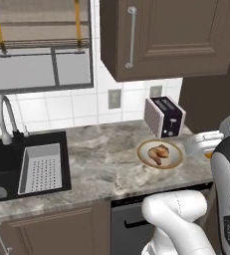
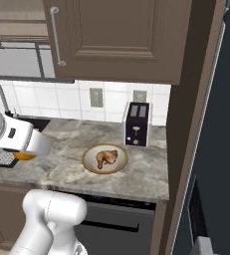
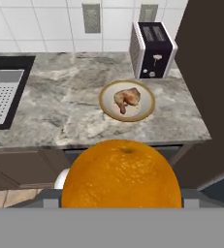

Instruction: Take the bell pepper, chicken drumstick, and orange from the freezer and place them in the bowl on the counter.

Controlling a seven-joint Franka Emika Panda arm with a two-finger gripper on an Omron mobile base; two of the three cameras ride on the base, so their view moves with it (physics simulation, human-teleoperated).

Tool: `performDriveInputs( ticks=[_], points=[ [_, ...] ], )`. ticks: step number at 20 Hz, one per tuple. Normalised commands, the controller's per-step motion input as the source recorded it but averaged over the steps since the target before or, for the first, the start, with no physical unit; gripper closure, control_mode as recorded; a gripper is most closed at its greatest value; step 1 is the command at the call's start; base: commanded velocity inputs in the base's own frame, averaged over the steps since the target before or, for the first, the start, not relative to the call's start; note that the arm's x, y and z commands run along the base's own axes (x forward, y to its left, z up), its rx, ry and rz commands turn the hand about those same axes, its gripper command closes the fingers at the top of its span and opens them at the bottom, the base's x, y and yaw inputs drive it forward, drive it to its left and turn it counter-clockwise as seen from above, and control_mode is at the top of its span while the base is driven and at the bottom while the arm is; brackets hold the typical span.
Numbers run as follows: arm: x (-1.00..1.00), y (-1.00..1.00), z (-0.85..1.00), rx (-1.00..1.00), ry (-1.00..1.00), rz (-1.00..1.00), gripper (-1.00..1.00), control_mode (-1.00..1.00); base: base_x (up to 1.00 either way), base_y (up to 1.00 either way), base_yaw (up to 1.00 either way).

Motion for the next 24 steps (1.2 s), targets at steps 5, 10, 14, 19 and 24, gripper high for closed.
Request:
performDriveInputs(
  ticks=[5,10,14,19,24],
  points=[
    [0.00,0.00,0.00,0.00,0.00,0.00,1.00,1.00,0.41,-0.02,0.07],
    [0.00,0.00,0.00,0.00,0.00,0.00,1.00,1.00,0.43,0.00,0.01],
    [0.00,0.00,0.00,0.00,0.00,0.00,1.00,1.00,0.39,0.00,0.00],
    [0.07,-0.06,-0.03,0.01,0.01,0.00,1.00,-1.00,0.18,-0.15,0.00],
    [0.51,-0.23,-0.23,0.03,0.11,0.00,1.00,-1.00,0.00,0.00,0.00]
  ],
)
